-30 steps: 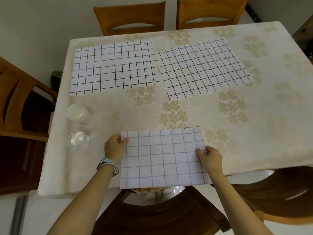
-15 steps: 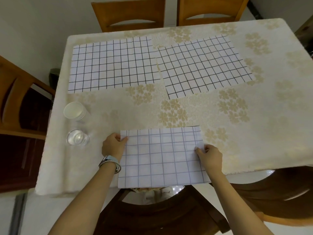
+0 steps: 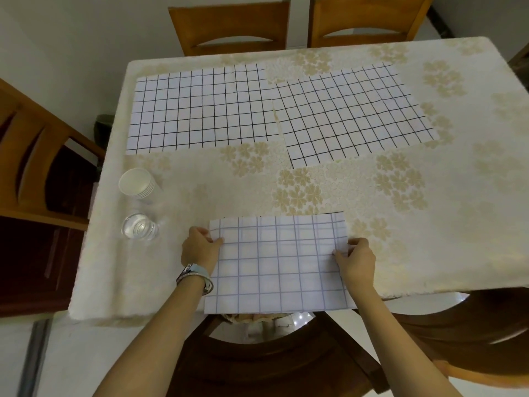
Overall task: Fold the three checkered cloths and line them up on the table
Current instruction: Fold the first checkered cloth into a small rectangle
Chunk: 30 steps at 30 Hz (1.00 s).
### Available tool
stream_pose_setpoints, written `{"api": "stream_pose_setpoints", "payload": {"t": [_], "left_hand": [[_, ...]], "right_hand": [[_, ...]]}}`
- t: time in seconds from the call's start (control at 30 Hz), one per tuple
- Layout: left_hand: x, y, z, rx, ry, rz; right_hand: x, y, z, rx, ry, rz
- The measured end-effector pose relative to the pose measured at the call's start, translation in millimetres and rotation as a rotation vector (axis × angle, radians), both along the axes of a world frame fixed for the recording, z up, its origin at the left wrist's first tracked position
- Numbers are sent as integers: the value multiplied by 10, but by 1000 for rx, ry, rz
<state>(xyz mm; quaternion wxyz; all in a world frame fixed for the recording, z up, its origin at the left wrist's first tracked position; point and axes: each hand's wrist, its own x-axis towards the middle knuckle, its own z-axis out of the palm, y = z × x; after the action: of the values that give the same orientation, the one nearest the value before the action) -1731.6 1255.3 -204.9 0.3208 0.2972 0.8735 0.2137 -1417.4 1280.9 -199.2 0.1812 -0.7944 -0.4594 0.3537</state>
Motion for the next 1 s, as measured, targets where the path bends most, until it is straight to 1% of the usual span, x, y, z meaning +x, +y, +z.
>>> {"api": "stream_pose_setpoints", "payload": {"t": [0.1, 0.23, 0.3, 0.37, 0.5, 0.7, 0.87, 1.0], "left_hand": [[-19, -15, -15, -29, -41, -10], [-43, -32, -62, -56, -49, -85], [-28, -46, -72, -47, -51, -92], [-24, -53, -73, -10, -64, -59], [8, 29, 47, 134, -136, 42], [-113, 437, 244, 290, -174, 162], [-307, 880, 288, 319, -103, 113], [-408, 1171, 184, 312, -90, 87]], "right_hand": [[-9, -14, 22, -5, 21, 6], [4, -30, 7, 9, -57, 78], [18, -36, -1, 12, -54, 78], [28, -27, 9, 15, -26, 59], [11, 64, 60, 53, 6, 71], [-106, 342, 95, 78, 30, 89], [-263, 638, 130, 77, 45, 93], [-321, 850, 93, 55, 33, 95]]}}
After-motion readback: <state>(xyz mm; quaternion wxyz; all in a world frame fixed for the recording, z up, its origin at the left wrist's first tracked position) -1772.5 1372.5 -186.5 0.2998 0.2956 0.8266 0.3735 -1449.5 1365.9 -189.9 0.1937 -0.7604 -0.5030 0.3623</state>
